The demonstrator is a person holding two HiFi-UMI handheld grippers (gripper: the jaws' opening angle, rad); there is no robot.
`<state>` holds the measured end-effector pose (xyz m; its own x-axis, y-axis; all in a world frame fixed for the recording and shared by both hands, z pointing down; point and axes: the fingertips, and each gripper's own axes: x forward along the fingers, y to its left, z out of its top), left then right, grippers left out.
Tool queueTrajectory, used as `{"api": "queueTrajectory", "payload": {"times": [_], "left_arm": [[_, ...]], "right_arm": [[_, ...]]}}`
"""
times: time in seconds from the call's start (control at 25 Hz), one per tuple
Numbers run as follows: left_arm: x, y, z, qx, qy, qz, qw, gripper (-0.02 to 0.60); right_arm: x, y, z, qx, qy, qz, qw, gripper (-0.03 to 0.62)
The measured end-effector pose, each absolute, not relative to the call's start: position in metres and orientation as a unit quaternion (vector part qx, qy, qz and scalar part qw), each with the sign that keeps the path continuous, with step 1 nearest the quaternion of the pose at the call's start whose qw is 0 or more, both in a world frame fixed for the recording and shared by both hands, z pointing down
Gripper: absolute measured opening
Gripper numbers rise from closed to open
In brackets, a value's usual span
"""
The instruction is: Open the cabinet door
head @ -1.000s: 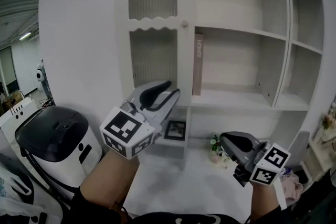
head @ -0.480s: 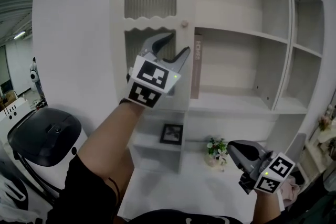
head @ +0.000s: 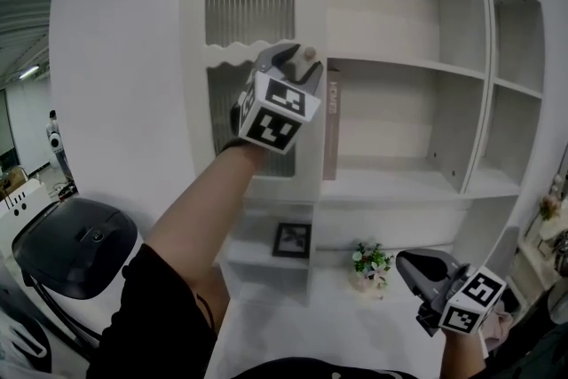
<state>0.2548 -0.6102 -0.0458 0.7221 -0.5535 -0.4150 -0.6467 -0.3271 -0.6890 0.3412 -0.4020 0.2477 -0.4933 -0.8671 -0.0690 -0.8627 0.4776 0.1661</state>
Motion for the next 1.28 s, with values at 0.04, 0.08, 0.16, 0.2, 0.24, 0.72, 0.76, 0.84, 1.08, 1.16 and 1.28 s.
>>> {"api": "queueTrajectory", "payload": {"times": [0.04, 0.08, 0.16, 0.2, 0.24, 0.72, 0.76, 0.84, 1.08, 1.16, 1.28], "left_arm": [[0.257, -0.614, -0.047, -0.813, 0.372, 0.050, 0.445, 0.163], [0.259, -0.617, -0.048, -0.812, 0.376, 0.051, 0.444, 0.158], [0.260, -0.618, -0.050, -0.810, 0.380, 0.060, 0.444, 0.140], [0.259, -0.618, -0.051, -0.809, 0.380, 0.064, 0.444, 0.137], [0.259, -0.618, -0.051, -0.808, 0.380, 0.068, 0.445, 0.133], [0.262, -0.616, -0.054, -0.800, 0.377, 0.057, 0.463, 0.080], [0.261, -0.616, -0.054, -0.803, 0.374, 0.057, 0.460, 0.080], [0.264, -0.615, -0.054, -0.808, 0.367, 0.056, 0.457, 0.078], [0.261, -0.616, -0.055, -0.814, 0.356, 0.057, 0.455, 0.075], [0.262, -0.616, -0.053, -0.819, 0.348, 0.058, 0.452, 0.074], [0.259, -0.613, -0.054, -0.825, 0.338, 0.066, 0.448, 0.074]], "right_arm": [[0.341, -0.404, 0.249, 0.504, -0.859, -0.089, 0.014, 0.001], [0.341, -0.405, 0.250, 0.505, -0.858, -0.087, 0.016, 0.000], [0.341, -0.406, 0.255, 0.506, -0.858, -0.082, 0.017, 0.000], [0.341, -0.407, 0.258, 0.507, -0.858, -0.079, 0.017, 0.002], [0.341, -0.408, 0.260, 0.508, -0.858, -0.077, 0.017, 0.000], [0.337, -0.410, 0.270, 0.515, -0.855, -0.065, 0.013, 0.001], [0.336, -0.409, 0.270, 0.515, -0.854, -0.064, 0.013, 0.001], [0.334, -0.406, 0.272, 0.519, -0.852, -0.061, 0.014, 0.002], [0.325, -0.408, 0.274, 0.525, -0.849, -0.059, 0.008, 0.001], [0.325, -0.408, 0.278, 0.529, -0.846, -0.057, 0.005, 0.002], [0.324, -0.414, 0.289, 0.535, -0.844, -0.048, -0.007, 0.001]]}}
